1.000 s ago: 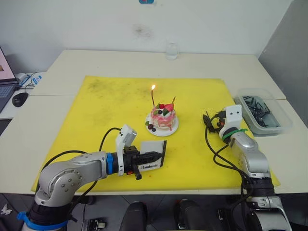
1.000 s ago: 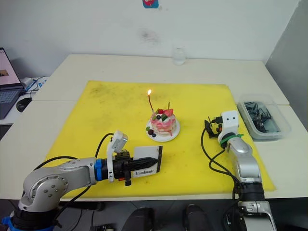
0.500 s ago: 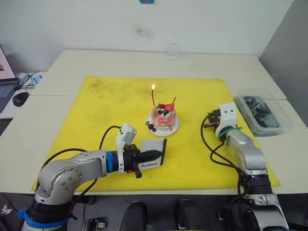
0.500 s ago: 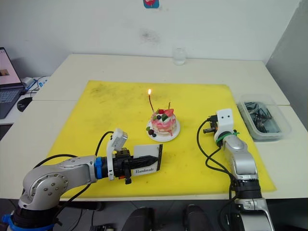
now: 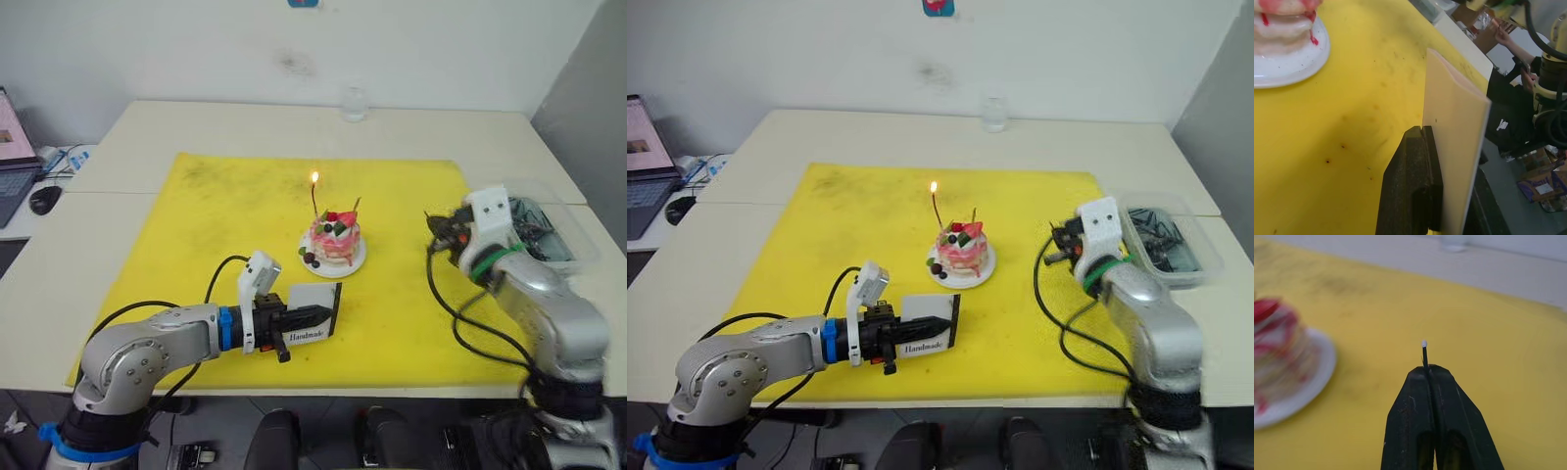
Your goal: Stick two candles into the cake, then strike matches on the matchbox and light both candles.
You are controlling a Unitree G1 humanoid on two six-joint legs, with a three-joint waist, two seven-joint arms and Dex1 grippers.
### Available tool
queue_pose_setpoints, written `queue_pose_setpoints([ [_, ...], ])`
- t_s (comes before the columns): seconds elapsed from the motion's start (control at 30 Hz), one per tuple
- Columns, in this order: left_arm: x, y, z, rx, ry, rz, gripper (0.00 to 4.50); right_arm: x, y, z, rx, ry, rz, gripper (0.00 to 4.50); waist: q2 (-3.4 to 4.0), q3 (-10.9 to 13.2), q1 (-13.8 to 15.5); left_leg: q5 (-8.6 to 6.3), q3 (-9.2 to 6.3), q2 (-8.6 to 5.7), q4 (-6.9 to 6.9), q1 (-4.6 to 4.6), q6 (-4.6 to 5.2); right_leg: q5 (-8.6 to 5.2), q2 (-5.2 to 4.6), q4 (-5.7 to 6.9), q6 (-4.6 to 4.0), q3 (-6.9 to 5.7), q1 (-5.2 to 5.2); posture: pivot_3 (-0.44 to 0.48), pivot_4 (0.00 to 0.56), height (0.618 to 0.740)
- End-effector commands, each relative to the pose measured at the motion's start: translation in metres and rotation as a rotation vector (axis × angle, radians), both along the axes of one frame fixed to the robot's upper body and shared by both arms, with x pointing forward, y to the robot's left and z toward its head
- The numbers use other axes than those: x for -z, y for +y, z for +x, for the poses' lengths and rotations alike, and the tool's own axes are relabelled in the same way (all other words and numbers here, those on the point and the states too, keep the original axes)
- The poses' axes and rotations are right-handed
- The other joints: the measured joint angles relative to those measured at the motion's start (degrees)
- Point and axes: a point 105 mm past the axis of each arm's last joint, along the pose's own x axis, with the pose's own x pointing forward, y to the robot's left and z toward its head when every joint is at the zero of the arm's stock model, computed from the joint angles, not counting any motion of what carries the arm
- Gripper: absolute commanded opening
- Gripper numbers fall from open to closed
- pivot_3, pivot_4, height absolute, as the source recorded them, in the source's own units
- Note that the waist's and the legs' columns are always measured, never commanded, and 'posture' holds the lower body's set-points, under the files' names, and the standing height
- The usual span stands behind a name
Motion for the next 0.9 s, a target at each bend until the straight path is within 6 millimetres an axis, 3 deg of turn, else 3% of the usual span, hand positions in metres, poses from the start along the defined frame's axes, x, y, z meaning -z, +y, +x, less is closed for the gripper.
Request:
queue_pose_setpoints([
  [0.03, -0.007, -0.001, -0.007, 0.056, 0.024, -0.03, 0.0, 0.002, 0.014, -0.028, -0.138, 0.036, -0.049, 0.05, 0.01, 0.0, -0.2, 0.0, -0.01, 0.0, -0.02, 0.0, 0.0, 0.0, -0.01, 0.0, -0.01, 0.05, -0.03, 0.0, 0.15, 0.74],
  [0.2, -0.006, -0.001, -0.006, 0.061, 0.047, -0.028, 0.0, 0.025, 0.016, -0.047, -0.152, 0.046, -0.024, 0.05, 0.01, 0.0, -0.9, 0.0, -0.06, 0.01, -0.01, 0.12, 0.0, 0.02, 0.01, 0.08, -0.01, 0.05, -0.03, 0.0, 0.15, 0.74],
  [0.37, -0.008, -0.006, -0.007, 0.077, 0.051, -0.037, 0.0, 0.051, 0.013, -0.049, -0.105, 0.07, 0.018, 0.05, 0.0, 0.0, -0.9, 0.0, -0.03, -0.02, 0.03, 0.11, 0.0, 0.04, 0.0, 0.07, 0.03, 0.09, -0.01, 0.0, 0.15, 0.74],
  [0.6, -0.008, -0.012, -0.012, 0.09, 0.059, -0.05, 0.0, 0.065, 0.01, -0.043, -0.075, 0.046, 0.043, 0.05, 0.0, 0.0, -0.8, 0.0, -0.05, -0.04, 0.02, 0.07, 0.0, 0.05, -0.03, 0.04, 0.04, 0.07, -0.02, 0.0, 0.15, 0.74],
  [0.7, -0.008, -0.012, -0.01, 0.082, 0.058, -0.053, 0.0, 0.07, 0.009, -0.043, -0.073, 0.031, 0.026, 0.66, 0.0, 0.0, -0.8, 0.0, -0.05, -0.02, 0.02, 0.08, 0.0, 0.05, -0.02, 0.05, 0.03, 0.07, -0.02, 0.0, 0.15, 0.74],
  [0.83, -0.009, -0.012, -0.011, 0.075, 0.058, -0.053, 0.0, 0.07, 0.009, -0.043, -0.089, -0.008, -0.004, 2.08, -0.01, 0.0, -0.8, 0.0, -0.05, -0.04, 0.02, 0.08, 0.0, 0.05, -0.02, 0.05, 0.03, 0.08, -0.01, 0.0, 0.15, 0.74],
  [0.9, -0.008, -0.012, -0.011, 0.073, 0.059, -0.052, 0.0, 0.068, 0.01, -0.042, -0.091, -0.031, 0.005, 2.08, -0.01, 0.0, -0.8, 0.0, -0.04, -0.04, 0.02, 0.09, 0.0, 0.05, -0.02, 0.05, 0.03, 0.08, -0.01, 0.0, 0.15, 0.74],
])
